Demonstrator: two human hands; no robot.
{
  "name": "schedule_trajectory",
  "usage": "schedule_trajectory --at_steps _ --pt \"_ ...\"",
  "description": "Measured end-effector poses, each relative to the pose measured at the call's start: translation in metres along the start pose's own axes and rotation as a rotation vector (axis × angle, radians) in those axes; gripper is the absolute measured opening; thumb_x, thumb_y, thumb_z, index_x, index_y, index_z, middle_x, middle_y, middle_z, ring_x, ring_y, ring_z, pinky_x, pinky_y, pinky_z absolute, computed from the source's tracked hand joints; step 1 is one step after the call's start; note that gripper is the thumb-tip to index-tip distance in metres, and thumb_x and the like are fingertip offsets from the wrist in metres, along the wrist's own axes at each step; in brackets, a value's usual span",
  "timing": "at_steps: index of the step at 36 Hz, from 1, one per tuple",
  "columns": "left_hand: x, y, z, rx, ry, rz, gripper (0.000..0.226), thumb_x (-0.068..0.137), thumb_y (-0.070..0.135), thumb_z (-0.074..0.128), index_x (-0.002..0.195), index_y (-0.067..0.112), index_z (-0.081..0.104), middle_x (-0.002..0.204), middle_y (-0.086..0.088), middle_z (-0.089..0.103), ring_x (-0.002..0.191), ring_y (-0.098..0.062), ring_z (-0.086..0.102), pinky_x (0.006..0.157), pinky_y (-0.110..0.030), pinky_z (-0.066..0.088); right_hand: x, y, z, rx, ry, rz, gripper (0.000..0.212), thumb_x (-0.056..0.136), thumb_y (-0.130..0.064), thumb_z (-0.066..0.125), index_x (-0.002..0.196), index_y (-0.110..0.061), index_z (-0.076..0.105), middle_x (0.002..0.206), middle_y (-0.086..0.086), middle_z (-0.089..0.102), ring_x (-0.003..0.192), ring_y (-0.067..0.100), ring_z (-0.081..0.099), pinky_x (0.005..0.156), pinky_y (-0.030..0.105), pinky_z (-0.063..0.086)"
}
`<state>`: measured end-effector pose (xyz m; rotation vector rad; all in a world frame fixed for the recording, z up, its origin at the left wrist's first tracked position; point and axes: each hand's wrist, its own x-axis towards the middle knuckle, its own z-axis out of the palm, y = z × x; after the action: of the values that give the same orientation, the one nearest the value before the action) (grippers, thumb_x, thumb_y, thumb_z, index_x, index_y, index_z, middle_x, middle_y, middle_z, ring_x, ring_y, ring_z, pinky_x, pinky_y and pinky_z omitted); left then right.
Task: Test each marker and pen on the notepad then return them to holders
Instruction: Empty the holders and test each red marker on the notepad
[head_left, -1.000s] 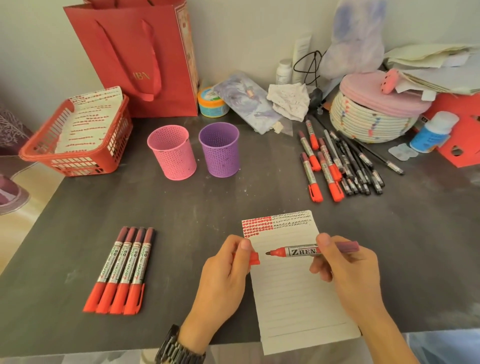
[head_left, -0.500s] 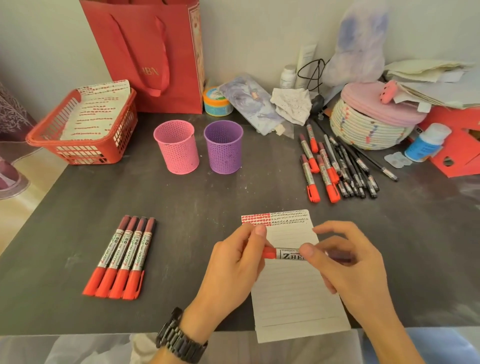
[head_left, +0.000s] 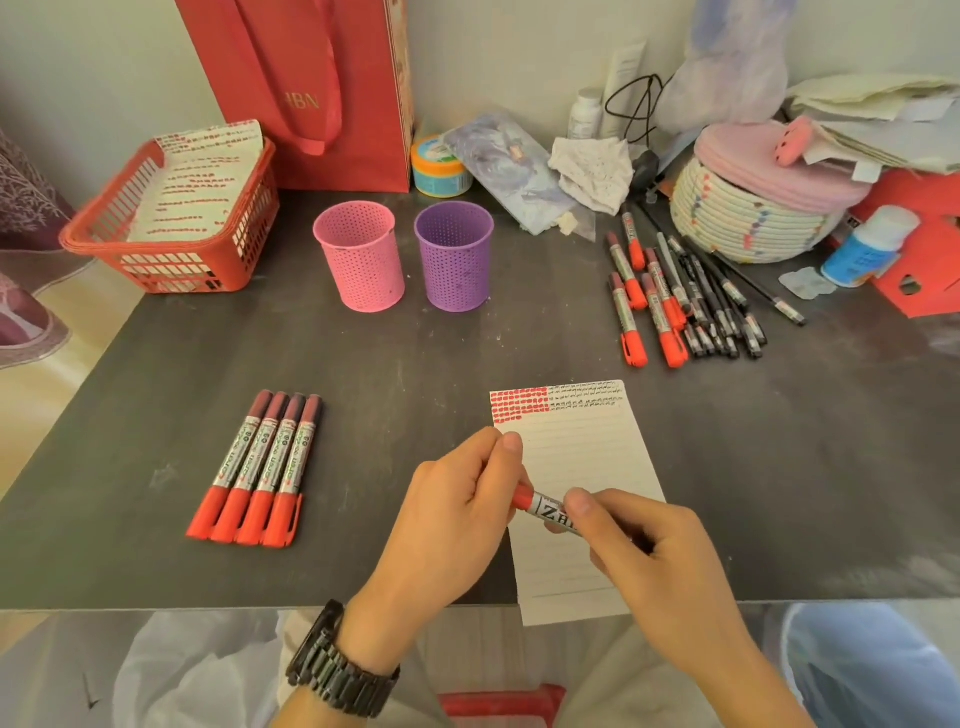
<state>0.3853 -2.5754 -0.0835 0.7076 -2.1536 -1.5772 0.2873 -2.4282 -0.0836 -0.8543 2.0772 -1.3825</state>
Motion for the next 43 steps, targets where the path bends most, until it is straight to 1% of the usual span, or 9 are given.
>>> schedule_trajectory --at_steps 3,5,8,12,15,19,25,33,43 --pt "0.002 0.000 -0.008 0.111 0.037 0.019 0.041 0.097 0.065 0.029 0.088 0.034 0.055 0.068 0.013 0.063 0.059 -0.007 0.056 0.053 -0.016 0.041 0.001 0.000 0.006 0.075 -0.043 0.041 0.038 0.094 -0.060 0.051 0.088 -0.035 0.079 0.050 -0.010 0.039 0.049 0.006 0.033 0.049 0.015 0.028" --pt "0.004 -0.002 -0.015 0.092 0.096 0.032 0.046 0.093 0.072 0.024 0.101 0.040 0.056 0.080 0.015 0.063 0.072 -0.007 0.059 0.063 -0.018 0.043 0.000 -0.001 0.011 0.193 -0.085 0.077 0.036 0.095 -0.056 0.055 0.091 -0.030 0.079 0.051 -0.009 0.037 0.048 0.005 0.032 0.047 0.014 0.027" --pt "0.010 -0.003 -0.029 -0.250 0.211 -0.018 0.047 0.087 0.069 0.036 0.102 0.036 0.066 0.090 0.008 0.066 0.078 -0.012 0.059 0.068 -0.031 0.042 -0.003 -0.003 0.016 0.359 -0.146 0.169 0.031 0.086 -0.048 0.057 0.090 -0.027 0.080 0.048 -0.009 0.037 0.043 0.005 0.031 0.043 0.015 0.027" --pt "0.011 0.003 -0.042 -0.767 0.221 -0.134 0.039 0.086 0.054 0.054 0.086 0.019 0.072 0.090 -0.007 0.067 0.081 -0.022 0.063 0.068 -0.029 0.049 -0.007 -0.004 0.027 0.495 -0.197 0.280 0.036 0.081 -0.046 0.058 0.089 -0.019 0.081 0.046 -0.006 0.035 0.039 0.007 0.026 0.040 0.017 0.024" --pt "0.012 0.009 -0.039 -1.005 0.182 -0.164 0.036 0.087 0.047 0.057 0.071 0.015 0.062 0.077 -0.006 0.060 0.070 -0.024 0.060 0.066 -0.032 0.048 -0.011 -0.005 0.038 0.519 -0.219 0.333 0.036 0.087 -0.054 0.069 0.089 -0.019 0.081 0.047 -0.004 0.035 0.040 0.009 0.025 0.040 0.018 0.024" --pt "0.014 0.013 -0.030 -1.185 0.128 -0.233 0.041 0.094 0.038 0.048 0.058 0.020 0.040 0.054 0.005 0.034 0.041 -0.011 0.030 0.037 -0.022 0.027 -0.017 -0.007 0.052 0.520 -0.204 0.326 0.043 0.074 -0.057 0.060 0.089 -0.022 0.081 0.051 -0.003 0.034 0.042 0.009 0.025 0.040 0.019 0.023" --pt "0.012 0.015 -0.018 -1.194 0.135 -0.293 0.049 0.097 0.035 0.047 0.053 0.022 0.030 0.043 0.008 0.020 0.035 -0.006 0.013 0.032 -0.021 0.009 -0.027 -0.013 0.062 0.559 -0.085 0.323 0.038 0.075 -0.053 0.062 0.086 -0.022 0.080 0.051 -0.005 0.031 0.043 0.008 0.024 0.040 0.018 0.022" --pt "0.012 0.022 -0.017 -1.206 0.174 -0.323 0.052 0.097 0.030 0.045 0.049 0.023 0.028 0.041 0.010 0.019 0.032 -0.005 0.013 0.028 -0.018 0.012 -0.034 -0.026 0.069 0.590 0.008 0.363 0.035 0.084 -0.054 0.071 0.084 -0.020 0.079 0.051 -0.007 0.032 0.043 0.009 0.025 0.041 0.021 0.022" --pt "0.013 0.027 -0.023 -1.144 0.144 -0.232 0.052 0.097 0.028 0.045 0.048 0.024 0.025 0.041 0.009 0.016 0.033 -0.007 0.010 0.030 -0.016 0.011 -0.030 -0.036 0.068 0.872 -0.070 0.523 0.043 0.064 -0.045 0.073 0.080 -0.005 0.078 0.048 -0.004 0.027 0.038 0.007 0.017 0.036 0.015 0.018"
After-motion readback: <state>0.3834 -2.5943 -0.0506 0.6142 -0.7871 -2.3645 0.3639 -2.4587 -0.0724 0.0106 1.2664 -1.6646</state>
